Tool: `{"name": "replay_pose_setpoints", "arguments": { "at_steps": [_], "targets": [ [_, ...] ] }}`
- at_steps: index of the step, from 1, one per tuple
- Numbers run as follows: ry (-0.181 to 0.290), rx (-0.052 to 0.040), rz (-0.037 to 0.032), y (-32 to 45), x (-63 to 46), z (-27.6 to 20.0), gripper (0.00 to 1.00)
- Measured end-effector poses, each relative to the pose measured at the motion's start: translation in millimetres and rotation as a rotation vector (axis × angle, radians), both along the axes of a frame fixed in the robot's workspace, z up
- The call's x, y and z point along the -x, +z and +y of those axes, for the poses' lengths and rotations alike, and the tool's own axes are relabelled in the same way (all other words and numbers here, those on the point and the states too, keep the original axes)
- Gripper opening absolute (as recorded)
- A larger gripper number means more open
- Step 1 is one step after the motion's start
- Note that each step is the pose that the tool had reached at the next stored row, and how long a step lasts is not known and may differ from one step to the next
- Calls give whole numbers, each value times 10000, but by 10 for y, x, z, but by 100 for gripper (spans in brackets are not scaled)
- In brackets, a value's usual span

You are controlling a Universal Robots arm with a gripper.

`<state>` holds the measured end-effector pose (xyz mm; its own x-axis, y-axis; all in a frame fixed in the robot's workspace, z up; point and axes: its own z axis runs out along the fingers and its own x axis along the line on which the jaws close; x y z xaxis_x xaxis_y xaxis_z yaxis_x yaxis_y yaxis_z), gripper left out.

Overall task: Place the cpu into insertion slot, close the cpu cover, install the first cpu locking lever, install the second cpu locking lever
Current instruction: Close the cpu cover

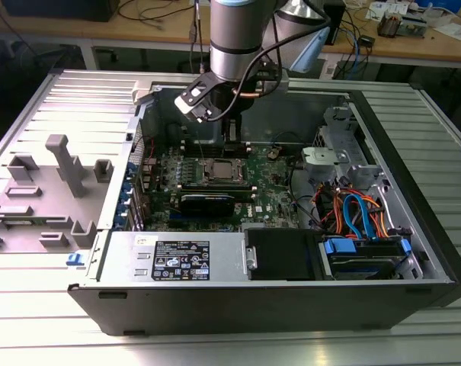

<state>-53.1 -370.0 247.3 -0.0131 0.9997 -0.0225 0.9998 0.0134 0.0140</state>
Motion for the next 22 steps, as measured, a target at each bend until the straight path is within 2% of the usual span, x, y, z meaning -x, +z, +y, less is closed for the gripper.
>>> {"name": "replay_pose_setpoints", "arguments": {
  "at_steps": [6, 10, 22],
  "targets": [
    [289, -1, 0, -24, 93, -18, 11],
    [302, -5, -5, -53, 140, -47, 11],
    [303, -4, -4, -170, 215, -49, 11]
  ]
}}
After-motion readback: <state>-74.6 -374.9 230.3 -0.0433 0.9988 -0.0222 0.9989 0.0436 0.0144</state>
